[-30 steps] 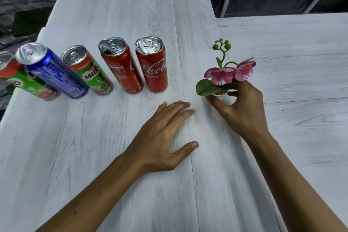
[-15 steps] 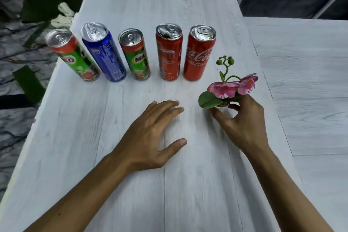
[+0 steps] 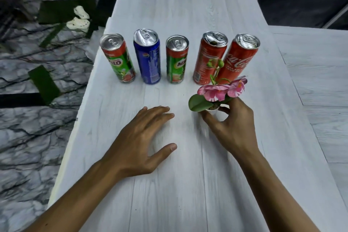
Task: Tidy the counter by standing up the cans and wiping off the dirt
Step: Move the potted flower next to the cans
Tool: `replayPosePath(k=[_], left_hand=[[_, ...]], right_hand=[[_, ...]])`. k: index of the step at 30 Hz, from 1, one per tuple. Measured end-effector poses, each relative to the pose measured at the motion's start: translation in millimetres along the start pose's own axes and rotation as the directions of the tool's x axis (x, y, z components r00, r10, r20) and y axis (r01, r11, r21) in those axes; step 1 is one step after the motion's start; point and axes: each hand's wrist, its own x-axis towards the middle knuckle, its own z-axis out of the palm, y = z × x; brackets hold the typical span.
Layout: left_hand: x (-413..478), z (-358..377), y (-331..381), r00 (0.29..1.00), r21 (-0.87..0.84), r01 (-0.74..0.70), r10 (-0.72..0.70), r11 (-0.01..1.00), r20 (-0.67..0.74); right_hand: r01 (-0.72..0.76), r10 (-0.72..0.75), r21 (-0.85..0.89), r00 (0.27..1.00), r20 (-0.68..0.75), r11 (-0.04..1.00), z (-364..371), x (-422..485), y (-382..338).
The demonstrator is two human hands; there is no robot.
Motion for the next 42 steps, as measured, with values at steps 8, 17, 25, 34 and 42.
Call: replayPosePath(k=[8, 17, 25, 34, 42], left_hand=[[-19.1, -10.6, -28.8, 1.000, 0.014, 0.005, -0.004, 1.000, -0.022], [-25.7, -0.3, -48.1, 0.999, 0.074, -0.019, 0.017, 0.997, 0.033], [-25.3, 1.7, -50.3, 0.999, 0.112, -0.022, 0.018, 0.993, 0.042], [-25.5, 1.2, -47.3, 1.000, 0.090, -0.026, 0.025, 0.996, 0.016], [-26.5, 1.3, -48.3, 0.999, 0.079, -0.039, 0.040, 0.996, -0.008]], right_hand=[[0.004, -0.004, 0.001, 0.999, 0.037, 1.000, 28.8, 7.0, -22.8], [0.014, -0.014, -0.003, 0.999, 0.052, 1.000, 43.6, 11.2, -29.7], [0.023, -0.022, -0.026, 0.997, 0.069, 0.999, 50.5, 15.1, -27.4], [0.021, -0.015, -0.053, 0.994, 0.111, 0.998, 55.9, 17.0, -24.0], [0.007, 0.002, -0.077, 0.993, 0.120, 0.997, 60.0, 18.8, -22.3]])
